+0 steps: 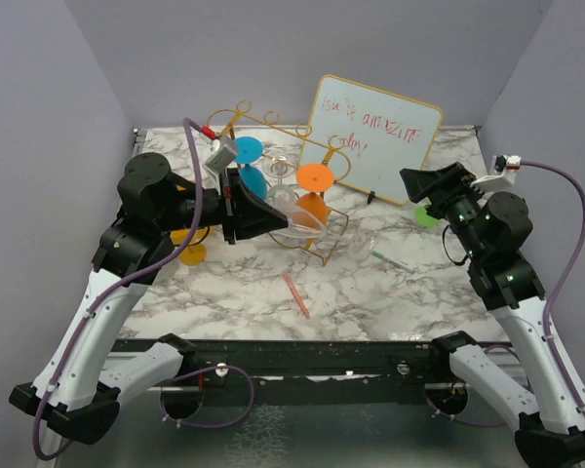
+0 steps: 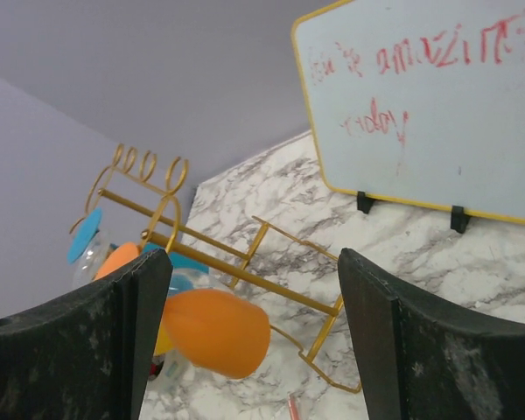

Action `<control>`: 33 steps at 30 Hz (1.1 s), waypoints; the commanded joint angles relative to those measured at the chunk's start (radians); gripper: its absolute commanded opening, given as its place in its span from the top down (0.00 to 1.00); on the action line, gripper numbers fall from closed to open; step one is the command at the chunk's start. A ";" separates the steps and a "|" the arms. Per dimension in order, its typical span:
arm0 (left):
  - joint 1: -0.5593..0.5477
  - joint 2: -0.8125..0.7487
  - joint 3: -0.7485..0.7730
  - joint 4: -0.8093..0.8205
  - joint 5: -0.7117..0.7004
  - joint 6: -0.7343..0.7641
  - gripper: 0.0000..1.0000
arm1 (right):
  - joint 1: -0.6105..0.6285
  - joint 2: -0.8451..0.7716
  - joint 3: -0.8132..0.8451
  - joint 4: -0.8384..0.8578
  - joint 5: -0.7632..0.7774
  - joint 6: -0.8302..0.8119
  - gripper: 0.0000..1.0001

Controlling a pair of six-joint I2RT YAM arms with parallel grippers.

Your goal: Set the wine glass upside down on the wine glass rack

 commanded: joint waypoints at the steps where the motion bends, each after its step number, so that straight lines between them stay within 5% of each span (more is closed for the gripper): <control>1: -0.002 -0.014 0.010 0.483 -0.012 -0.322 1.00 | 0.006 -0.045 -0.003 0.122 -0.164 -0.104 0.16; 13: -0.003 0.129 0.027 0.746 -0.316 -0.480 1.00 | 0.005 -0.048 0.067 0.279 -0.305 -0.229 0.10; 26: -0.007 0.178 0.005 0.792 -0.389 -0.528 1.00 | 0.006 0.092 0.176 0.268 -0.449 -0.316 0.27; 33: -0.007 0.154 -0.022 0.794 -0.483 -0.509 1.00 | 0.005 0.040 0.135 0.275 -0.260 -0.299 0.30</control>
